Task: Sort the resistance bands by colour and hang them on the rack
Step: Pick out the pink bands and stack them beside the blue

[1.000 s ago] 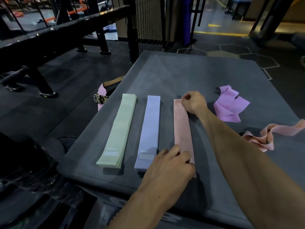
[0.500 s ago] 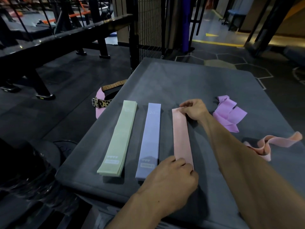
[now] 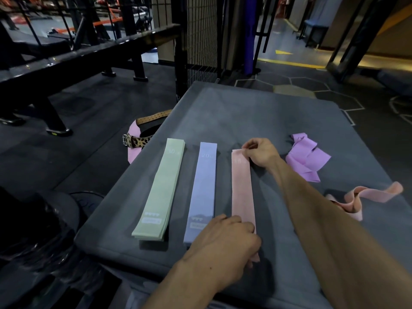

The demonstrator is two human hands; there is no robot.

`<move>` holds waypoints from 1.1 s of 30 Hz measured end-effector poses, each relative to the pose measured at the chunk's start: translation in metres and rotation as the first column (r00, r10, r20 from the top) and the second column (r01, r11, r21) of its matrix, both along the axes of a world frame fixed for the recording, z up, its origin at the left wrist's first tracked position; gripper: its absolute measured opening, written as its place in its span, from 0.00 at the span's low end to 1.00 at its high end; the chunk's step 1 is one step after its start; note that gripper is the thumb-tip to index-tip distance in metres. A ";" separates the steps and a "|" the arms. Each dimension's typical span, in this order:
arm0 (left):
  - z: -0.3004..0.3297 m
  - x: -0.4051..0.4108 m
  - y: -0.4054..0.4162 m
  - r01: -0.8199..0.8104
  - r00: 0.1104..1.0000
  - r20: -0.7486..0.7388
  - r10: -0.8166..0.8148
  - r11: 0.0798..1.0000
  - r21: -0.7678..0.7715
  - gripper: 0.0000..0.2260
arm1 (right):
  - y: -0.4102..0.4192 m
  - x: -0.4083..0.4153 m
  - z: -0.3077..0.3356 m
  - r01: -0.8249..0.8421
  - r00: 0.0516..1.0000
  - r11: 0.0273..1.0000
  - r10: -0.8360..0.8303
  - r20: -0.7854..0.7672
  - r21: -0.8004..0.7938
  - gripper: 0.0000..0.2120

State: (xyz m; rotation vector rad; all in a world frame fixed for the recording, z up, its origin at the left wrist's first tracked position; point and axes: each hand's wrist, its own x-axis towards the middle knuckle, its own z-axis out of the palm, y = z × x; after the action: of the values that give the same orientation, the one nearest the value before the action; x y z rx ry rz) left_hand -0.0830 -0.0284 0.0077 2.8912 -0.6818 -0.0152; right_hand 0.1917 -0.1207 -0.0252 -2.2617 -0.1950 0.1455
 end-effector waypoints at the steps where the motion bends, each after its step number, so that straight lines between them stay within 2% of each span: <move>1: 0.000 0.000 0.000 -0.002 1.000 -0.001 0.002 1.000 -0.010 0.08 | 0.001 0.000 0.000 -0.001 1.000 1.000 0.001 0.004 -0.003 0.04; 5: -0.001 0.001 0.001 -0.011 1.000 -0.004 0.011 1.000 -0.017 0.09 | 0.003 -0.001 -0.002 -0.015 1.000 0.999 0.016 0.023 -0.028 0.05; 10: 0.000 0.005 0.001 -0.014 0.999 -0.051 0.013 1.000 -0.022 0.08 | 0.001 0.002 0.000 -0.064 0.997 0.996 0.061 -0.045 -0.065 0.07; 13: -0.002 0.006 0.002 -0.018 0.995 -0.094 0.015 0.999 -0.030 0.08 | 0.003 0.001 0.009 -0.120 0.990 0.986 0.111 -0.082 -0.117 0.04; 16: -0.004 0.008 0.002 -0.015 0.995 -0.100 0.013 1.000 -0.019 0.08 | 0.005 0.001 0.015 -0.153 0.987 0.971 0.139 -0.083 -0.182 0.08; 21: -0.003 0.008 0.002 -0.008 0.996 -0.091 0.008 1.000 0.001 0.08 | 0.006 0.004 0.016 -0.211 0.977 0.958 0.201 -0.073 -0.195 0.04; 25: -0.002 0.007 0.002 -0.008 0.996 -0.086 0.009 1.000 0.009 0.09 | 0.007 0.006 0.016 -0.176 0.984 0.970 0.180 0.008 -0.169 0.04; 30: 0.003 0.008 0.002 -0.008 0.996 -0.083 0.010 1.000 0.023 0.09 | 0.011 -0.003 0.007 -0.081 0.993 0.966 0.100 0.066 -0.244 0.02; 33: 0.006 0.007 0.002 -0.021 0.994 -0.110 0.026 0.999 0.043 0.10 | 0.012 -0.015 0.011 -0.066 0.989 0.966 0.098 0.114 -0.252 0.09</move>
State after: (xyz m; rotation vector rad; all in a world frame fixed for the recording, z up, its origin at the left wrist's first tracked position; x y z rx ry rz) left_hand -0.0764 -0.0263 0.0137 2.9116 -0.6353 -0.1869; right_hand 0.1765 -0.1088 -0.0142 -2.5149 -0.3554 0.0741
